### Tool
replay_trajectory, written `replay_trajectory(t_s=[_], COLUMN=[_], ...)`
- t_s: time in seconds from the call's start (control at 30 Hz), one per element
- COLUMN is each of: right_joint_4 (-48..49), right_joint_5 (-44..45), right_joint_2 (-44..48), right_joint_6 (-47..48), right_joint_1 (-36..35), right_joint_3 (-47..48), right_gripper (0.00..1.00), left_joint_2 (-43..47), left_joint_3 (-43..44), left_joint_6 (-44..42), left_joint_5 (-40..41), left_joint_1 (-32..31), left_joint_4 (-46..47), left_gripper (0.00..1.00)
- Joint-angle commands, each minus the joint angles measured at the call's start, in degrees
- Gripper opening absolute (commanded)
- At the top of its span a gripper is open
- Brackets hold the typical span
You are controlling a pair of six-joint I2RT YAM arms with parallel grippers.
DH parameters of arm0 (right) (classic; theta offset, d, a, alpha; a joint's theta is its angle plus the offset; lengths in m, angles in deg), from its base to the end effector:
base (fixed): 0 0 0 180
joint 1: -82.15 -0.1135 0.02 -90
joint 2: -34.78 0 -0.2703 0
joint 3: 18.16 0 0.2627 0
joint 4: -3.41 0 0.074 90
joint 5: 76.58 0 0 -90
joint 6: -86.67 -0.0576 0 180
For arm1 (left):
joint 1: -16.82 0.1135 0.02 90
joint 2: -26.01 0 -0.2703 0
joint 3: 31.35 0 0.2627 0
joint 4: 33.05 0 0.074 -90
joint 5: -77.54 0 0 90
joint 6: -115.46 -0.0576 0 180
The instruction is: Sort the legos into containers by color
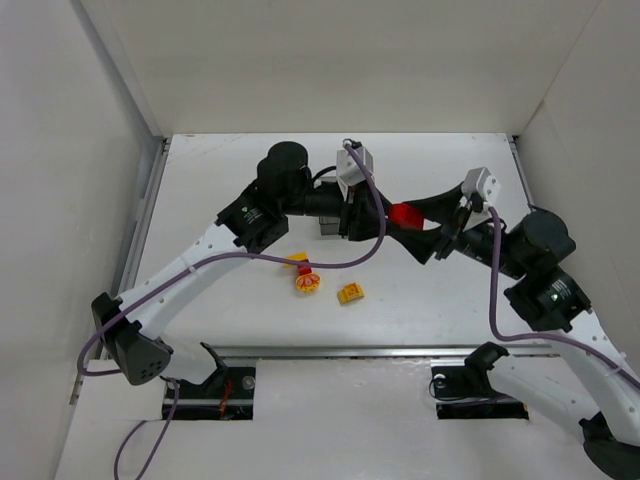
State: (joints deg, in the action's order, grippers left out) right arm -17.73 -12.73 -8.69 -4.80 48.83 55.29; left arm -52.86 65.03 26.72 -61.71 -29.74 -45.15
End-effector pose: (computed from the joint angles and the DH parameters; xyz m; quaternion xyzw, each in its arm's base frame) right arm 0.1328 0.1177 0.4500 -0.3391 0.5622 0.3616 0.6620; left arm 0.1948 -0.2692 0.4683 0.5200 0.4459 -0.5289 0.5011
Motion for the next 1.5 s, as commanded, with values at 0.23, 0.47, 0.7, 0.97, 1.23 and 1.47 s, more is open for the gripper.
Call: replay_trajectory(t_s=[0.23, 0.47, 0.7, 0.97, 1.23, 1.47], right_joint_4=[0.7, -2.6, -4.9, -4.4, -5.0, -5.0], right_joint_5=[0.2, -0.8, -0.2, -1.5, -3.5, -4.0], right_joint_2=[6.2, 6.2, 5.7, 5.1, 4.0, 4.5], right_joint_6=[2.4, 3.0, 3.5, 4.0, 4.6, 4.6], right_joint_1=[-0.3, -0.3, -0.3, -0.3, -0.3, -0.3], right_joint_3=[0.8, 2.0, 2.5, 2.5, 2.5, 2.5], right_gripper=[0.66, 0.61, 0.74, 0.60, 0.51, 0.24], left_joint_2=[2.8, 2.2, 2.2, 3.4, 3.4, 3.4], left_joint_3=[2.9, 3.4, 3.9, 2.2, 2.7, 2.2], left_joint_6=[-3.8, -4.3, -4.3, -12.2, -8.6, -7.0], left_joint_5=[-0.4, -0.4, -2.4, -6.7, -8.8, -8.8], left_joint_1=[-0.1, -0.1, -0.6, -1.7, -2.2, -2.2], left_joint_4=[-1.1, -1.7, -1.3, -4.9, -1.5, -0.4], left_gripper=[0.00, 0.00, 0.00, 0.00, 0.00, 0.00])
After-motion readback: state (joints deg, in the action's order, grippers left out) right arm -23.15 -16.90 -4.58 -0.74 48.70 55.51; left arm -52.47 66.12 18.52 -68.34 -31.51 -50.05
